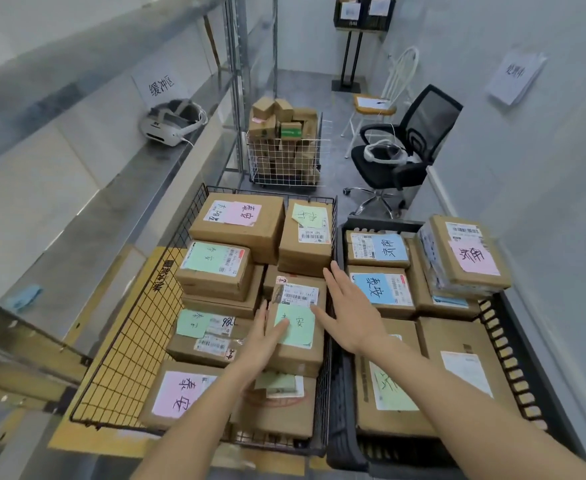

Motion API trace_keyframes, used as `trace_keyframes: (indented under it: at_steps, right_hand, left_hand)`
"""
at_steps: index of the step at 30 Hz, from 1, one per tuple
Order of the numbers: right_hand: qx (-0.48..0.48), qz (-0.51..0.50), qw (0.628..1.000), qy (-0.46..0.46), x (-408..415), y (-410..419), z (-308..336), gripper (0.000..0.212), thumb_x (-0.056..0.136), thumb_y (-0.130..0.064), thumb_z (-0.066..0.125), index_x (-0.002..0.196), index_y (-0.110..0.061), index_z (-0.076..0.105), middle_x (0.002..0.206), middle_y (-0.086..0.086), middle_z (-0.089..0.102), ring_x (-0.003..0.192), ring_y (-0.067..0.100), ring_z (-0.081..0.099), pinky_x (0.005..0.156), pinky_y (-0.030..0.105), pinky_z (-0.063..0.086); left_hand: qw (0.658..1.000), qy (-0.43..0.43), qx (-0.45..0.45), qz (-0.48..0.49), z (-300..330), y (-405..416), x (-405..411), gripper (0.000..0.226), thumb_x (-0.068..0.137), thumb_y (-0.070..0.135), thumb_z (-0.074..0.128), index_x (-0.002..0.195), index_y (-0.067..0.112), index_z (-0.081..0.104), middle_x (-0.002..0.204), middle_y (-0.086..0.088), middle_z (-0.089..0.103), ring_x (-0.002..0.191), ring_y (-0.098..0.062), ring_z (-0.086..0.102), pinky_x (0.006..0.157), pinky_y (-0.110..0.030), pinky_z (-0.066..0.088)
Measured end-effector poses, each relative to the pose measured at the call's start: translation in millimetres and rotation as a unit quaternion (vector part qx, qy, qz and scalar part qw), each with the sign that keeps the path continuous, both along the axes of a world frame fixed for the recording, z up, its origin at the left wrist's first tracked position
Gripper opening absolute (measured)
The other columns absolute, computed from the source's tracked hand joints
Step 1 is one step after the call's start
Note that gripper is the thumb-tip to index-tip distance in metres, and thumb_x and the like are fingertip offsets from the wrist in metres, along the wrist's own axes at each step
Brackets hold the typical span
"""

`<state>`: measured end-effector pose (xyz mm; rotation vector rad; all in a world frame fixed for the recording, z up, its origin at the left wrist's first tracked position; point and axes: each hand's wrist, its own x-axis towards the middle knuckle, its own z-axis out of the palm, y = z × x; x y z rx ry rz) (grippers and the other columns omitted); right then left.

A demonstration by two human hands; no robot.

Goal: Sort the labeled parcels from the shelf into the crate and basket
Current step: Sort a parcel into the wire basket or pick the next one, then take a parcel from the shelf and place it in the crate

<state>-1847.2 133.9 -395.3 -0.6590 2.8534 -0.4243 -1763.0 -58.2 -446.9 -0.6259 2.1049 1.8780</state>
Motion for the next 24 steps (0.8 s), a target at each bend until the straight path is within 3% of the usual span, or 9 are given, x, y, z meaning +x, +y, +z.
trace_keyframes:
  at_steps: [2, 5, 8, 13, 24]
  right_hand:
    - [0.033, 0.005, 0.999, -0.011, -0.8, 2.9, 8.8, 0.082, 0.099, -0.064, 0.041, 0.163, -0.025, 0.007, 0.169, -0.01, -0.009, 0.155, 0.012, 0.002, 0.124, 0.033, 0.014]
    - [0.056, 0.005, 0.998, -0.014, 6.6, 0.0, 29.3, 0.083, 0.097, -0.063, 0.046, 0.162, -0.026, 0.012, 0.17, -0.009, 0.0, 0.155, 0.014, 0.007, 0.125, 0.036, 0.018]
    - [0.061, 0.013, 0.998, -0.004, 21.5, -10.5, 59.1, 0.082, 0.097, -0.062, 0.049, 0.162, -0.027, 0.014, 0.169, -0.009, 0.004, 0.155, 0.014, 0.009, 0.124, 0.037, 0.019]
    - [0.05, 0.043, 0.997, 0.045, 46.6, -37.4, 121.8, 0.08, 0.096, -0.065, 0.048, 0.16, -0.025, 0.021, 0.168, -0.003, 0.018, 0.152, 0.022, 0.023, 0.122, 0.039, 0.024]
    - [-0.048, 0.241, 0.959, 0.14, 126.0, -125.0, 266.2, 0.084, 0.095, -0.068, 0.047, 0.162, -0.029, 0.015, 0.169, -0.005, 0.013, 0.153, 0.019, 0.02, 0.123, 0.044, 0.024]
  left_hand:
    - [0.998, 0.024, -0.051, -0.015, 14.2, -7.6, 4.6, 0.082, 0.095, 0.053, 0.062, 0.16, 0.04, 0.013, 0.159, 0.011, 0.032, 0.148, -0.016, 0.031, 0.119, -0.041, 0.029]
    - [0.973, 0.076, -0.214, -0.041, 36.3, -35.8, 13.9, 0.075, 0.094, 0.065, 0.054, 0.158, 0.043, 0.021, 0.162, 0.016, 0.028, 0.148, -0.014, 0.03, 0.118, -0.048, 0.032]
    - [0.945, 0.096, -0.312, -0.021, 73.9, -64.9, 19.1, 0.074, 0.094, 0.068, 0.048, 0.157, 0.038, 0.026, 0.163, 0.01, 0.031, 0.149, -0.018, 0.032, 0.117, -0.051, 0.034]
    - [0.906, 0.145, -0.397, -0.004, 147.2, -103.2, 41.4, 0.074, 0.091, 0.064, 0.058, 0.155, 0.035, 0.033, 0.162, 0.007, 0.035, 0.146, -0.017, 0.036, 0.116, -0.049, 0.037]
    - [0.804, 0.125, -0.56, 0.159, 306.9, -134.0, 211.6, 0.084, 0.088, 0.073, 0.054, 0.158, 0.032, 0.03, 0.162, 0.005, 0.034, 0.146, -0.019, 0.036, 0.116, -0.04, 0.034]
